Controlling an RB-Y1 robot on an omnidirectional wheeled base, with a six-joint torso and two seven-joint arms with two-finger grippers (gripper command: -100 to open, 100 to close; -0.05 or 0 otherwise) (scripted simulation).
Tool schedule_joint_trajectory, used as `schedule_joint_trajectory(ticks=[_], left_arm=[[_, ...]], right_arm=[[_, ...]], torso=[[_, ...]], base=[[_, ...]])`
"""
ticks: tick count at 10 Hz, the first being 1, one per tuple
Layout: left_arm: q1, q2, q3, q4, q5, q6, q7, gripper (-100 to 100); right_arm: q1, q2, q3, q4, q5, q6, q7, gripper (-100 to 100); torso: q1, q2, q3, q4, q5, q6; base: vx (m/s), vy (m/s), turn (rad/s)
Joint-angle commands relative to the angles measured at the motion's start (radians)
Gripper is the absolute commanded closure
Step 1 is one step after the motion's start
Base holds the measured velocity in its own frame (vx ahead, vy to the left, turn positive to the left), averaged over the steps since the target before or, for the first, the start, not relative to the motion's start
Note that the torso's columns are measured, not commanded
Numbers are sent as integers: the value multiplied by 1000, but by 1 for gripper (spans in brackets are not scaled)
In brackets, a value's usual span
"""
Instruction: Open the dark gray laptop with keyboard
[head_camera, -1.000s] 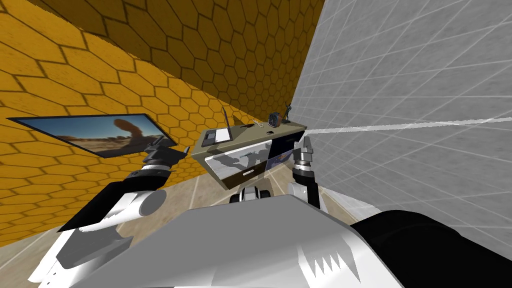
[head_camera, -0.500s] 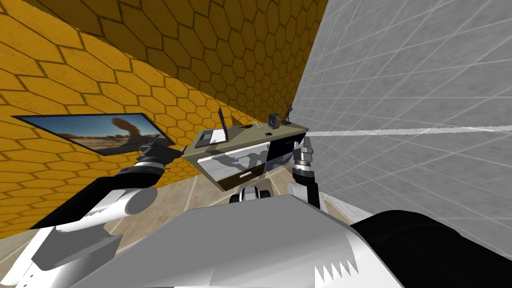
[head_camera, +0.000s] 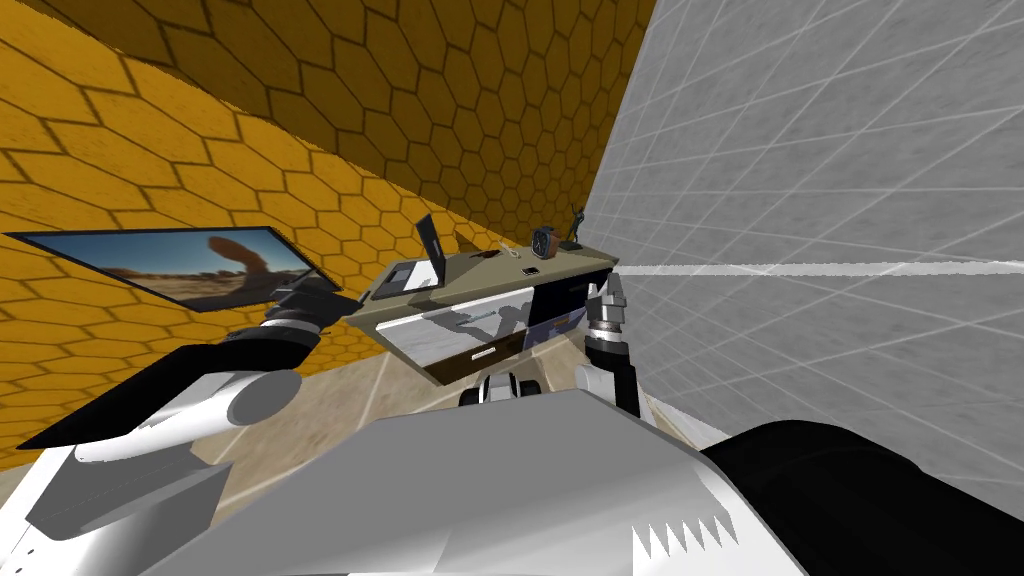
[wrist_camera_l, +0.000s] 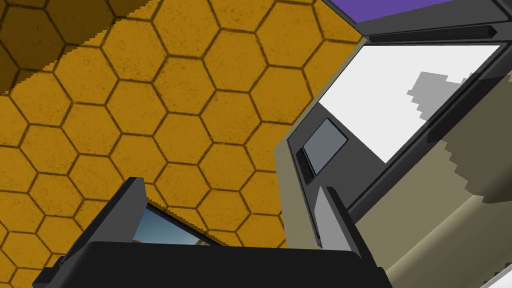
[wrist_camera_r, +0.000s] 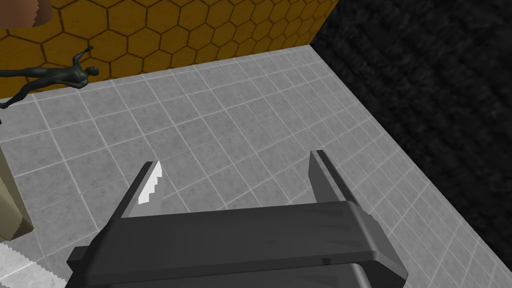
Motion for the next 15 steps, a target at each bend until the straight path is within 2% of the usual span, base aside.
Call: schedule_joint_trajectory(ticks=[1, 2, 3, 5, 6, 7, 8, 10, 11, 15], left_arm=[[-21, 14, 28, 3, 20, 51, 26, -100], [-40, 27, 52, 8, 37, 92, 49, -100], [-40, 27, 52, 8, 37, 92, 49, -100], [-80, 54, 100, 17, 68, 157, 92, -100], [-80, 54, 100, 17, 68, 172, 92, -100], [-100, 67, 123, 22, 83, 204, 112, -100], [-100, 67, 123, 22, 83, 210, 112, -100], [-138, 94, 165, 29, 109, 272, 151, -100], [-138, 94, 165, 29, 109, 282, 151, -100], [-201, 145, 235, 38, 153, 399, 215, -100]], right_arm=[[0, 0, 0, 0, 0, 0, 0, 0], [0, 0, 0, 0, 0, 0, 0, 0], [0, 0, 0, 0, 0, 0, 0, 0], [0, 0, 0, 0, 0, 0, 0, 0], [0, 0, 0, 0, 0, 0, 0, 0], [0, 0, 0, 0, 0, 0, 0, 0], [0, 0, 0, 0, 0, 0, 0, 0], [0, 0, 0, 0, 0, 0, 0, 0], [0, 0, 0, 0, 0, 0, 0, 0], [0, 0, 0, 0, 0, 0, 0, 0]], torso=[[-2, 0, 0, 0, 0, 0], [-1, 0, 0, 0, 0, 0], [-2, -1, 0, 0, 0, 0], [-2, -2, -1, 0, 0, 0], [-5, -4, -2, -1, -1, 0], [-2, 0, 0, 0, -1, 0], [-1, 1, 1, 1, 0, 0], [0, 3, 2, 1, 0, 0], [-4, 0, 0, 0, -1, 0], [-3, -1, -1, 0, -1, 0]], base=[[56, -114, 34], [80, -116, 59], [77, -103, 29], [136, -148, 54], [116, -153, 32], [107, -138, 27], [57, -104, 19], [70, -134, 43], [84, -129, 27], [112, -152, 37]])
